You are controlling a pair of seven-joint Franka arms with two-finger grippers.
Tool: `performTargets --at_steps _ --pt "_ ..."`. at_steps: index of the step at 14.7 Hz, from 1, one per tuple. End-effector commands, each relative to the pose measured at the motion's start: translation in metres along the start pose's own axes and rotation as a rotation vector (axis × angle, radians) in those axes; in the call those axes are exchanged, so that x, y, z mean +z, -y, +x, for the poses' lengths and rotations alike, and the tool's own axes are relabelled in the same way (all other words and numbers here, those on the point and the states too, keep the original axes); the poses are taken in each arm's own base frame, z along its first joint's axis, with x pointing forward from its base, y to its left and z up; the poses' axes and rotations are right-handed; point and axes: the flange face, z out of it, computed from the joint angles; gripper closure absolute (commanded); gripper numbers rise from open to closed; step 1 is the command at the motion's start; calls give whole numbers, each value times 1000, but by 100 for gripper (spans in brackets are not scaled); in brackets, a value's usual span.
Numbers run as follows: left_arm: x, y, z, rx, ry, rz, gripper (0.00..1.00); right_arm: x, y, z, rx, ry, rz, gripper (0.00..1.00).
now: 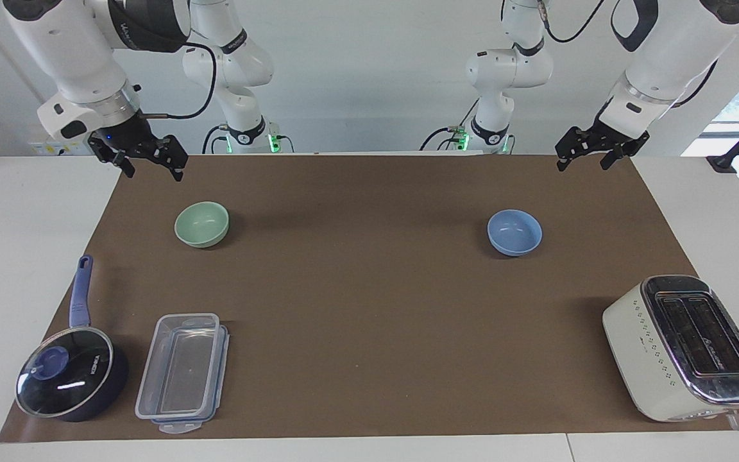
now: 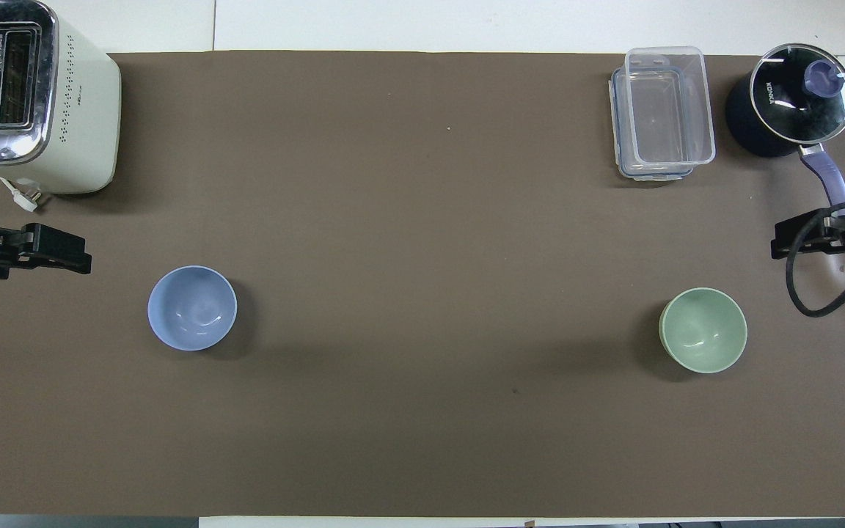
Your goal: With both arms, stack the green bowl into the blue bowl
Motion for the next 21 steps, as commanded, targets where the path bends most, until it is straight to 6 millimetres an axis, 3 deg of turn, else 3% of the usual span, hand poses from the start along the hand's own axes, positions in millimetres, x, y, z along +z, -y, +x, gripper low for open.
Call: performTargets --at_steps 1,3,5,8,11,14,18,21 --pt "52 6 -17 1 -26 18 0 54 -41 -37 -59 -59 -3 0" --pt "93 7 -16 34 -6 21 0 95 -60 -58 -68 -99 -5 0" --pt "131 10 -15 105 -1 23 0 129 -64 -72 -72 -84 -2 0" --pt "188 13 -8 151 23 59 0 186 -75 -77 -45 -85 1 0" --pt "222 10 -10 163 31 59 2 229 -83 -77 -21 -91 9 0" --pt "239 11 -12 175 41 59 5 259 -91 -66 6 -101 13 0" --pt "251 10 -19 217 68 58 10 272 -93 -71 11 -72 19 1" --pt "259 11 -23 221 56 58 37 273 -87 -72 -4 -61 22 3"
